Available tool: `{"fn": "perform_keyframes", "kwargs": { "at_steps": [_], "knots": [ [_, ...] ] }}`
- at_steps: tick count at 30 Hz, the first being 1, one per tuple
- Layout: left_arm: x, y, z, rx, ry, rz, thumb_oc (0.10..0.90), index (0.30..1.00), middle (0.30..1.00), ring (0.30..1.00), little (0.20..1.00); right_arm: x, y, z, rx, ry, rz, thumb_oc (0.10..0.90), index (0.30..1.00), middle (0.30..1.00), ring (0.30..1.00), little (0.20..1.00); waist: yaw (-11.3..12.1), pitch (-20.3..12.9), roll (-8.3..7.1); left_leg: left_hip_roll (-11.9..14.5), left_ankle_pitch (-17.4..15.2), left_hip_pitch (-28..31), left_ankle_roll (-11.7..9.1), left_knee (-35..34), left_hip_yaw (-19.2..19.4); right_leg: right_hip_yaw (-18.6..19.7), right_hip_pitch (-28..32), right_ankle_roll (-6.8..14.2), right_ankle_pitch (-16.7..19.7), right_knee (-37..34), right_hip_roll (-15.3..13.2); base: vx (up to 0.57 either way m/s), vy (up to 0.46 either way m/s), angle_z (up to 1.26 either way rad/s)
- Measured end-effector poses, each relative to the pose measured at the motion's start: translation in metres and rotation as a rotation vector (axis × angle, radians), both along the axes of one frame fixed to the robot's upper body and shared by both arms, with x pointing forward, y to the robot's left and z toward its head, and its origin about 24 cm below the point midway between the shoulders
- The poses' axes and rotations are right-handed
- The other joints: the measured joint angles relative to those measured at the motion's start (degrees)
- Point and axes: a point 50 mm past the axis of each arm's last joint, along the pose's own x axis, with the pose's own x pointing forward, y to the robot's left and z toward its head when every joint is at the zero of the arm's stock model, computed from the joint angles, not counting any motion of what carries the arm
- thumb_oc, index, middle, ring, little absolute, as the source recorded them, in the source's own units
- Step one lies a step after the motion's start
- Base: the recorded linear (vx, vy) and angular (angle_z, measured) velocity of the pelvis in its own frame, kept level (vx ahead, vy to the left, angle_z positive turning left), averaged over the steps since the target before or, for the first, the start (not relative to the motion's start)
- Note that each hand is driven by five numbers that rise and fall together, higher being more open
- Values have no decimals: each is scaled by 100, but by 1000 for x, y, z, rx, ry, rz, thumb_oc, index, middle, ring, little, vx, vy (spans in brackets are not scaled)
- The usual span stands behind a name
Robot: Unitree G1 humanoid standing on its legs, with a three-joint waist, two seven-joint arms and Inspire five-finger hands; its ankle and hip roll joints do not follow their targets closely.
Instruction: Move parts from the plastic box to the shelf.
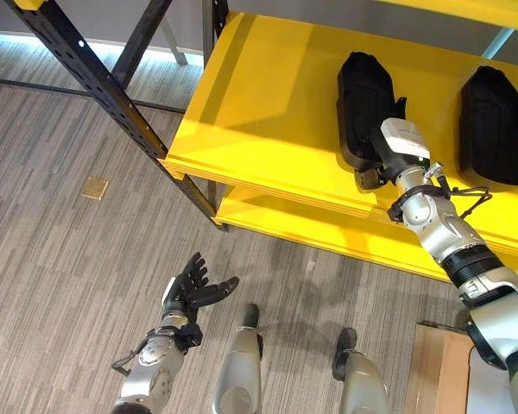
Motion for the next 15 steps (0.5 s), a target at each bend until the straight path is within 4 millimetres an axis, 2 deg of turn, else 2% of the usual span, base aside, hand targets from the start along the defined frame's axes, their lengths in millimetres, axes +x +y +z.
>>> {"fn": "perform_keyframes", "kwargs": {
  "at_steps": [15],
  "knots": [
    [0,0,0,0,-1,-1,900,1000,1000,1000,1000,-1,0,-3,12,-3,-2,400,300,300,300,300,-15,4,-9,2,-24,-11,33,58,44,72,-50,-3,4,53,-2,-1,0,0]
  ]
}}
